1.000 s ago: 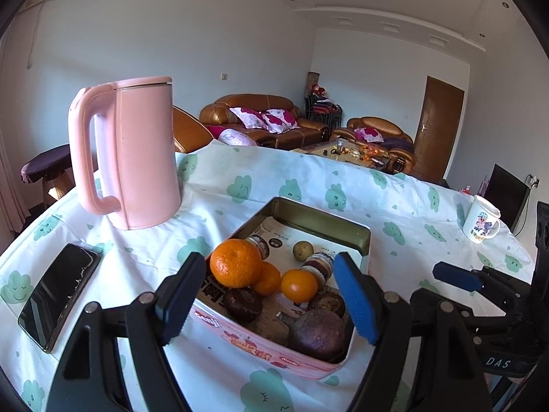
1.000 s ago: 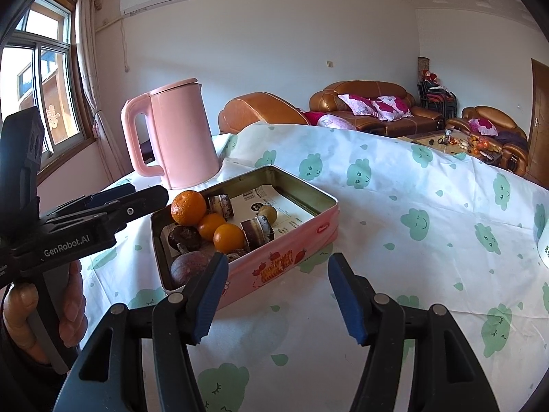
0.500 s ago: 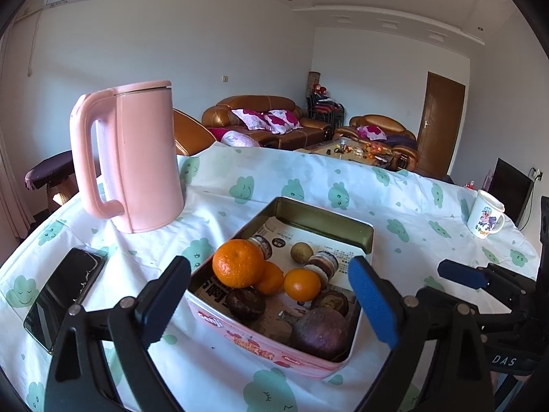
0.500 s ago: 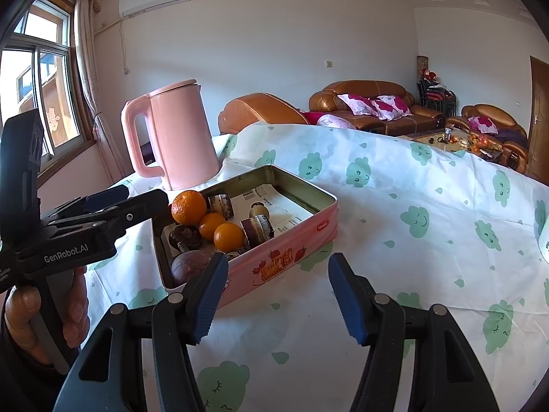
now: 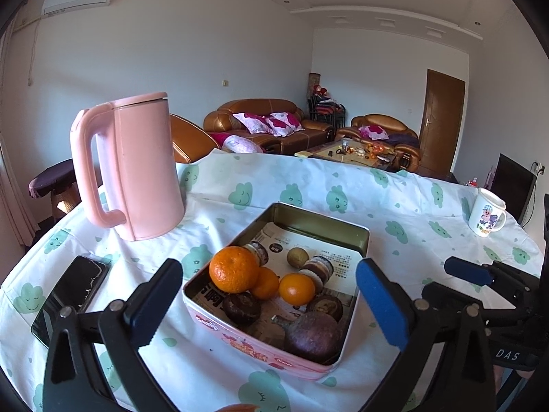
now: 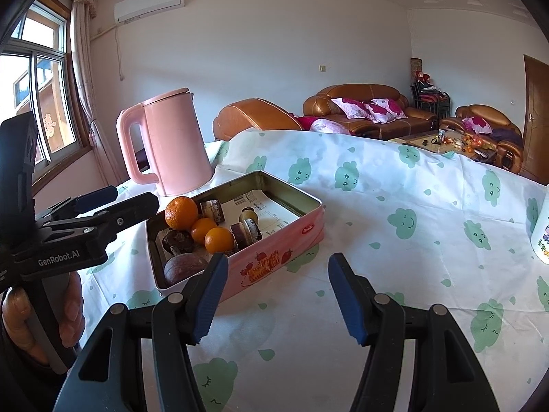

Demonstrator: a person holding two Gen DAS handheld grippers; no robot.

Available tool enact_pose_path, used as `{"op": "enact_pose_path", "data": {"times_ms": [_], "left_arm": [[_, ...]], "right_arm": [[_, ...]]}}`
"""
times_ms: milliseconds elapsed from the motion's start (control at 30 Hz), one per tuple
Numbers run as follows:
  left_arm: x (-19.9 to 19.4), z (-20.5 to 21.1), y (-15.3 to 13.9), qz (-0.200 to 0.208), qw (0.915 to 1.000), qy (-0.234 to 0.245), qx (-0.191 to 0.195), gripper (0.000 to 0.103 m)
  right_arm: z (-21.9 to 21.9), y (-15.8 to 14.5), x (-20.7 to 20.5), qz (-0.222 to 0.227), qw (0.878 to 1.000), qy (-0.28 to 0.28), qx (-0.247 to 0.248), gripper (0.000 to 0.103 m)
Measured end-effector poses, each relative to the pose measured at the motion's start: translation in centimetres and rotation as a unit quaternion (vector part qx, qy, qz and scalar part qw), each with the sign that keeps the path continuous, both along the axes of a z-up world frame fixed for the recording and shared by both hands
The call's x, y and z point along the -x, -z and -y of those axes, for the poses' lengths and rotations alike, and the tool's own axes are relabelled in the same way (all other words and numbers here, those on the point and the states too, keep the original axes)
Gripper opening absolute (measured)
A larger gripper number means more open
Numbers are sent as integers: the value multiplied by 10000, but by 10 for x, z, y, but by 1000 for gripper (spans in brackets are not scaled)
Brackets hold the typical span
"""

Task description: Organize fruits

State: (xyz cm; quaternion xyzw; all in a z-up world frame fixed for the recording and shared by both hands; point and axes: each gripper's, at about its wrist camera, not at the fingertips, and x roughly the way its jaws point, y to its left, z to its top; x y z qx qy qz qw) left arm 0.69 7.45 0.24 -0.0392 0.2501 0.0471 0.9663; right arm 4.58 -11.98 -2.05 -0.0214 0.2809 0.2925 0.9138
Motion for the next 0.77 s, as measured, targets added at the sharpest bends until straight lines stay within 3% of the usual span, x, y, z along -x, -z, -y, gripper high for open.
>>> {"op": "enact_pose_path", "data": {"times_ms": [300, 500, 767], "left_arm": [[-3, 4, 0, -88, 9999, -67, -69, 103], [-5, 4, 3, -142, 9987, -392, -279, 103], [2, 6, 1, 54, 9994, -266, -236, 103]], "right_arm": [[6, -1, 2, 39, 10000, 23, 6, 63], [10, 0, 3, 24, 10000, 50, 8, 63], [27, 6, 1, 16, 9994, 240, 265, 63]]}}
